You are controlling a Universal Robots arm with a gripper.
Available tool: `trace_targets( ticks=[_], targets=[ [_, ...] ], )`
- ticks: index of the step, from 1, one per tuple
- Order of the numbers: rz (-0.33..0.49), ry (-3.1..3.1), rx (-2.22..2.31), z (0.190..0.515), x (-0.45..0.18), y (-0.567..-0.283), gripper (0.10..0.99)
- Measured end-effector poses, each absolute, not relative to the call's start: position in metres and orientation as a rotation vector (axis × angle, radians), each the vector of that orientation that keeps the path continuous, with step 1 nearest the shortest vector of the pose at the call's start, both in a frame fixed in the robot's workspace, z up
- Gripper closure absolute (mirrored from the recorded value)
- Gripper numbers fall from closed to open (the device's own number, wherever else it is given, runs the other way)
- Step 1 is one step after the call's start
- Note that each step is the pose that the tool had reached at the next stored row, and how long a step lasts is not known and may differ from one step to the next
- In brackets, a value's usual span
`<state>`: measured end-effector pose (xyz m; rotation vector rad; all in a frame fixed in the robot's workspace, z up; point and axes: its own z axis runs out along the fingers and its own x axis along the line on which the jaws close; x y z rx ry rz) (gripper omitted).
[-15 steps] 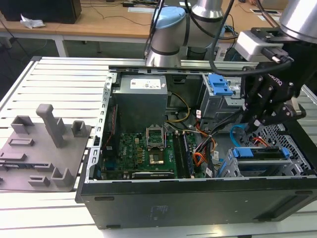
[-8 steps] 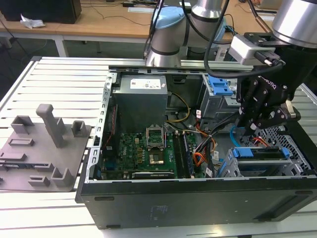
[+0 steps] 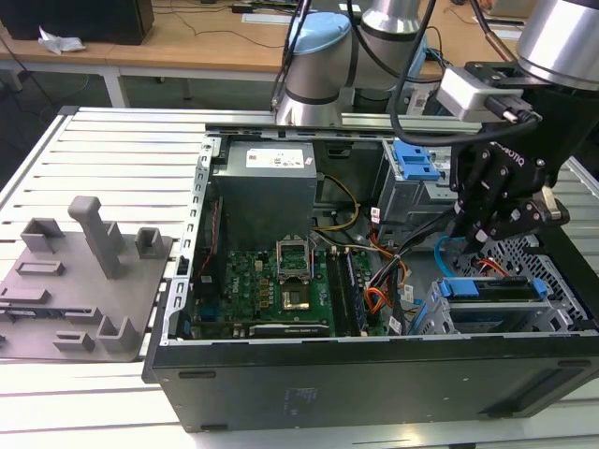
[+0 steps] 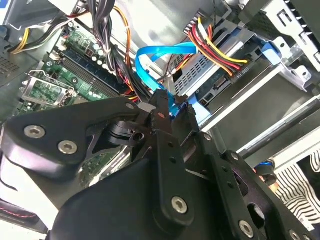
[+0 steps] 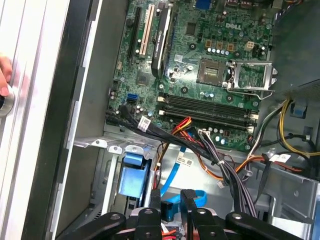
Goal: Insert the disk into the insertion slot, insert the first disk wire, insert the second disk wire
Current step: 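Insert the second disk wire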
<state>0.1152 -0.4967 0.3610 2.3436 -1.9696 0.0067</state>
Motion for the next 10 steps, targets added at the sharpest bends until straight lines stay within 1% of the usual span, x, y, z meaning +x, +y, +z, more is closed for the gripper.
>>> trace_targets(
  ticks=[4,7,8,9,10],
  targets=[
    [0.031,-1.958,2.328,0.3607,0.1158,-0.4967,0.784],
    [0.032,-1.957,2.328,0.3608,0.1159,-0.4967,0.784],
    [0.032,-1.957,2.328,0.3608,0.1159,-0.4967,0.867],
    [0.032,-1.957,2.327,0.3608,0.1159,-0.4967,0.922],
    [0.032,-1.957,2.327,0.3608,0.1159,-0.4967,0.922]
  ],
)
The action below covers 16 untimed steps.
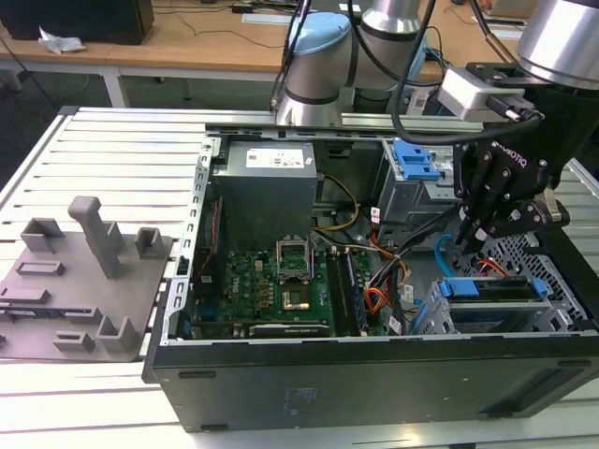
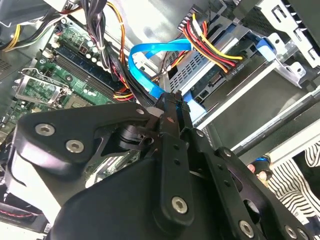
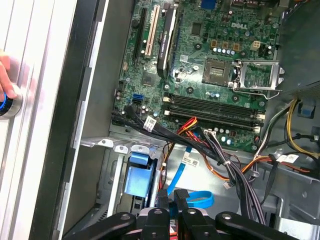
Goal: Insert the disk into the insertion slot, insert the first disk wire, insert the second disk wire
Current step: 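Insert the second disk wire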
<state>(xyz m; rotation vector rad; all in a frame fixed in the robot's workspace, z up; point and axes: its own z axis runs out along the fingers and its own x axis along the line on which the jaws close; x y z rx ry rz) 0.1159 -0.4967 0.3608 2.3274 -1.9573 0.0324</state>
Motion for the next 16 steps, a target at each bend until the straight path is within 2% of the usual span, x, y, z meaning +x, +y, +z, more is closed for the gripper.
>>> trace_targets(
  ticks=[5,10,16],
  targets=[
    [0.033,-1.957,2.327,0.361,0.116,-0.497,0.922],
    [0.024,-1.961,2.333,0.361,0.116,-0.515,0.922],
    [-0.059,-2.012,2.373,0.36,0.116,-0.525,0.922]
  ],
)
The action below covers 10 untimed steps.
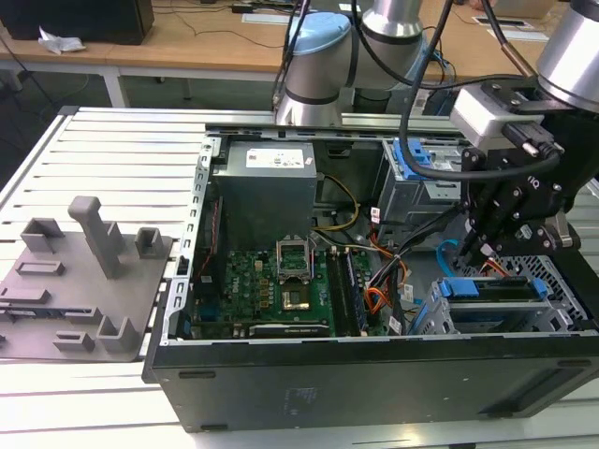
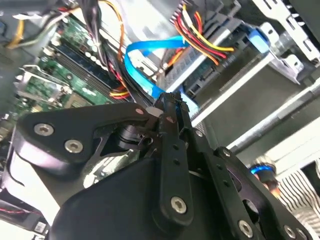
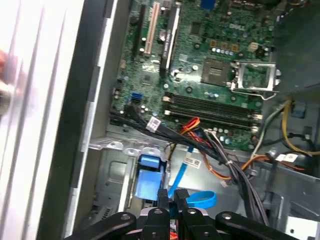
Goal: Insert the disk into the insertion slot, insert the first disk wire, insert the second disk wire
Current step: 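Insert the second disk wire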
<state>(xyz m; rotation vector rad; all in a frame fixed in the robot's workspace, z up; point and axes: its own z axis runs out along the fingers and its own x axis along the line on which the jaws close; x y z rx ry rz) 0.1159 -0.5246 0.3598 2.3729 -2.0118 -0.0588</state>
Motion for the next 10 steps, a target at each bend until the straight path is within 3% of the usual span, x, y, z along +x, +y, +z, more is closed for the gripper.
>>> trace_targets(
  ticks=[10],
  targets=[
    [-0.051,-2.209,2.184,0.3572,0.1159,-0.5246,0.922]
  ],
)
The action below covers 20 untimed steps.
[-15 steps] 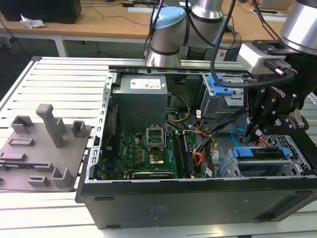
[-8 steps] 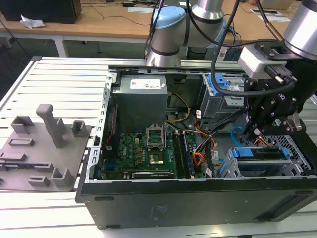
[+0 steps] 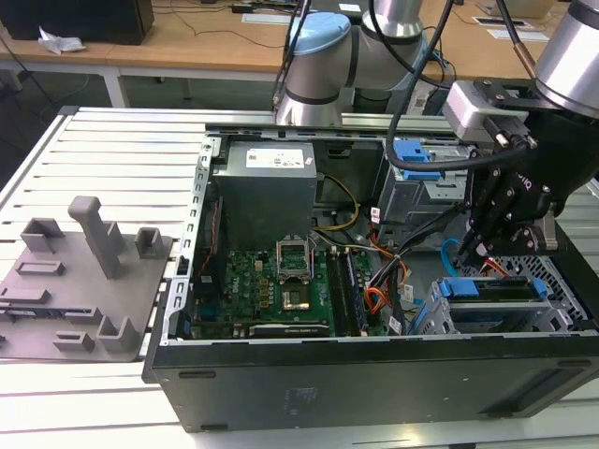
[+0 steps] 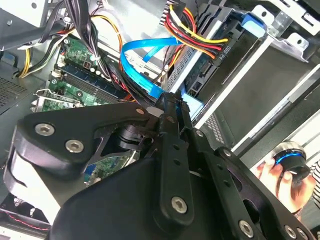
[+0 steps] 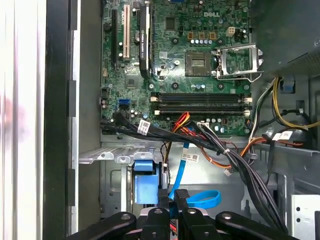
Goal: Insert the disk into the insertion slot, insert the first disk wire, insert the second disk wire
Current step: 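Insert the second disk wire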
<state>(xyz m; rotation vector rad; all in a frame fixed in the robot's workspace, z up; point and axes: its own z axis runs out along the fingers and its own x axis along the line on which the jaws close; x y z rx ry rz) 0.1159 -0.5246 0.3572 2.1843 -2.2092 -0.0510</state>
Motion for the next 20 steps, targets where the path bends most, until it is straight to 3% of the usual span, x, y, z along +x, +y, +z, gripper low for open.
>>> trace_targets(
  ticks=[20],
  targets=[
    [-0.05,-2.214,2.176,0.352,0.139,-0.539,0.922]
  ],
)
